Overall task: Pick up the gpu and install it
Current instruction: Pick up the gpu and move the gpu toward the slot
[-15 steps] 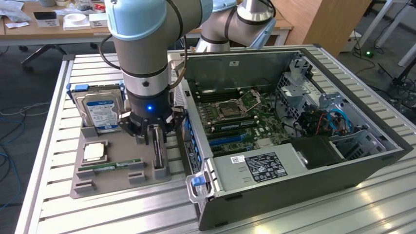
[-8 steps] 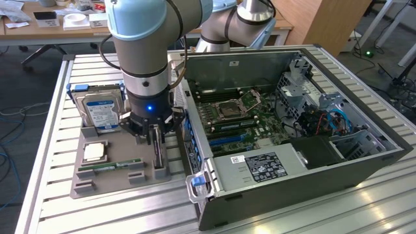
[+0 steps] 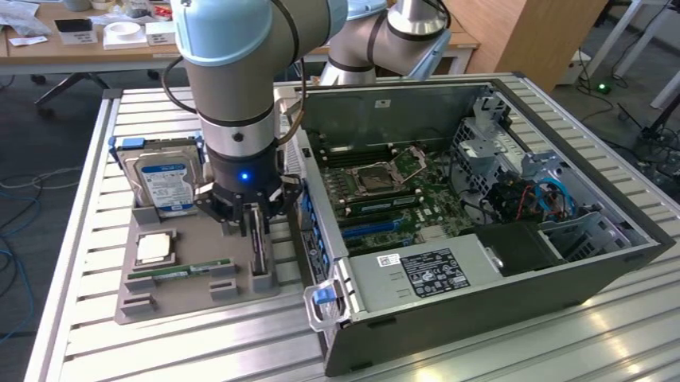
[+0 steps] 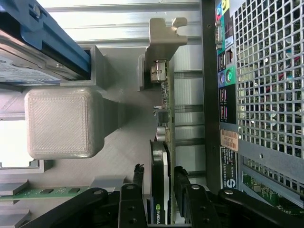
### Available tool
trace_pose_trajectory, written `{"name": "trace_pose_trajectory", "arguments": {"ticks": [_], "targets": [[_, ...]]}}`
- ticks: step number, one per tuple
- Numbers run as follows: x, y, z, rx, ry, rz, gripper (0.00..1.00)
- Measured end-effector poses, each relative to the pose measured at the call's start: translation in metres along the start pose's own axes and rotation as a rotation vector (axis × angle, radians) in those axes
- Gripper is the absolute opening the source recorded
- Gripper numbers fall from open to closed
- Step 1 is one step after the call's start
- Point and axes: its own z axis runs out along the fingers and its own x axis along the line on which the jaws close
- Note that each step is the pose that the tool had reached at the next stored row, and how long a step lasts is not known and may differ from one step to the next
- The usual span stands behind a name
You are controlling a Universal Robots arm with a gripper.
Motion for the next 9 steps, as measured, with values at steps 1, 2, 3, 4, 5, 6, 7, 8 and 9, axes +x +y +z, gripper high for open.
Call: {"name": "trace_pose_trajectory", "arguments": {"ticks": [1, 2, 3, 4, 5, 6, 7, 8, 9], "targets": [[0.0, 0.0, 0.0, 0.0001, 0.0, 0.0, 0.39], [0.0001, 0.0, 0.0, 0.0, 0.0, 0.0, 0.39], [0.0004, 0.0, 0.0, 0.0002, 0.0001, 0.0, 0.39], [0.0007, -0.0001, 0.0, 0.0001, 0.0, 0.0, 0.39], [0.0007, -0.0001, 0.0, 0.0001, 0.0, 0.0, 0.39], [0.0007, -0.0001, 0.0, 0.0001, 0.0, 0.0, 0.39], [0.0007, -0.0001, 0.0, 0.0001, 0.0, 0.0, 0.39], [0.0007, -0.0001, 0.0, 0.0, 0.0, 0.0, 0.39], [0.0007, -0.0001, 0.0, 0.0, 0.0, 0.0, 0.39]]}}
